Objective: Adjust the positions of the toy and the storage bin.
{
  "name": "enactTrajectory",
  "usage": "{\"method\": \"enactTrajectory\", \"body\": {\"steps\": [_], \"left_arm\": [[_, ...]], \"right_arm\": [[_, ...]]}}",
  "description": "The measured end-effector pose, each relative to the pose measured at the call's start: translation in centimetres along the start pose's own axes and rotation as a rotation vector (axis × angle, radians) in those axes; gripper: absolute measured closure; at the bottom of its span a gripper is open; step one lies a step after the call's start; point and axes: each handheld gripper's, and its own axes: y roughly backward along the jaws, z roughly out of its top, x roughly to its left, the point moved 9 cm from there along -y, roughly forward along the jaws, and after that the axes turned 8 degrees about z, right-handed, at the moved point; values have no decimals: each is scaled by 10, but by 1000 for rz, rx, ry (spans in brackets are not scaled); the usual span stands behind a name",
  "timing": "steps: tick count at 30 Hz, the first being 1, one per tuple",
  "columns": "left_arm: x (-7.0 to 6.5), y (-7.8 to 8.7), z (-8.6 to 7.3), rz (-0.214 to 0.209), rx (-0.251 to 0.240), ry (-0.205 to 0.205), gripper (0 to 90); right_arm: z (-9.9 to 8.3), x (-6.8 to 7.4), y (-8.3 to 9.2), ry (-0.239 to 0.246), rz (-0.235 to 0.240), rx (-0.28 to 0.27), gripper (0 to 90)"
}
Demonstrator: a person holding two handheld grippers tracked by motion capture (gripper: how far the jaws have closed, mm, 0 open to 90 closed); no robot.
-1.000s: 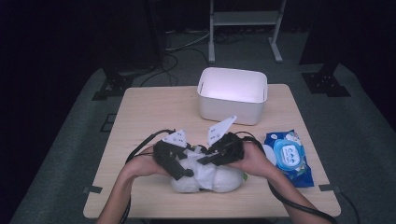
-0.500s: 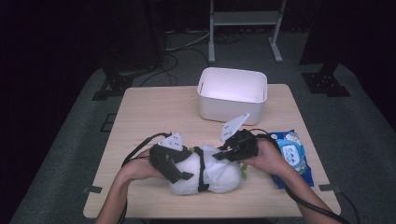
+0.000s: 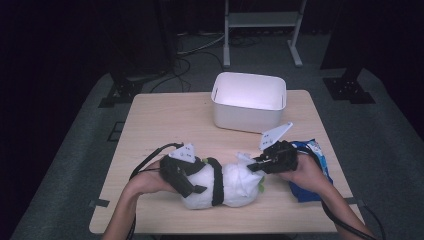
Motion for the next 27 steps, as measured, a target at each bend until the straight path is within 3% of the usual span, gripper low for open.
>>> {"method": "enactTrajectory", "body": {"steps": [4, 10, 14, 17, 22, 27], "left_arm": [[-1, 0, 1, 1, -13, 1, 21], [0, -1, 1, -2, -26, 11, 20], [-1, -1, 2, -3, -28, 15, 20], [-1, -1, 1, -3, -24, 15, 19], [-2, -1, 1, -3, -26, 21, 18], [-1, -1, 1, -2, -21, 17, 19]], "right_arm": [[26, 10, -12, 50, 36, -11, 786], [72, 31, -45, 167, 117, 23, 786], [90, 39, -66, 222, 138, 68, 786], [102, 43, -75, 238, 153, 72, 787], [108, 45, -83, 247, 169, 71, 786], [92, 34, -69, 205, 144, 67, 786]]}}
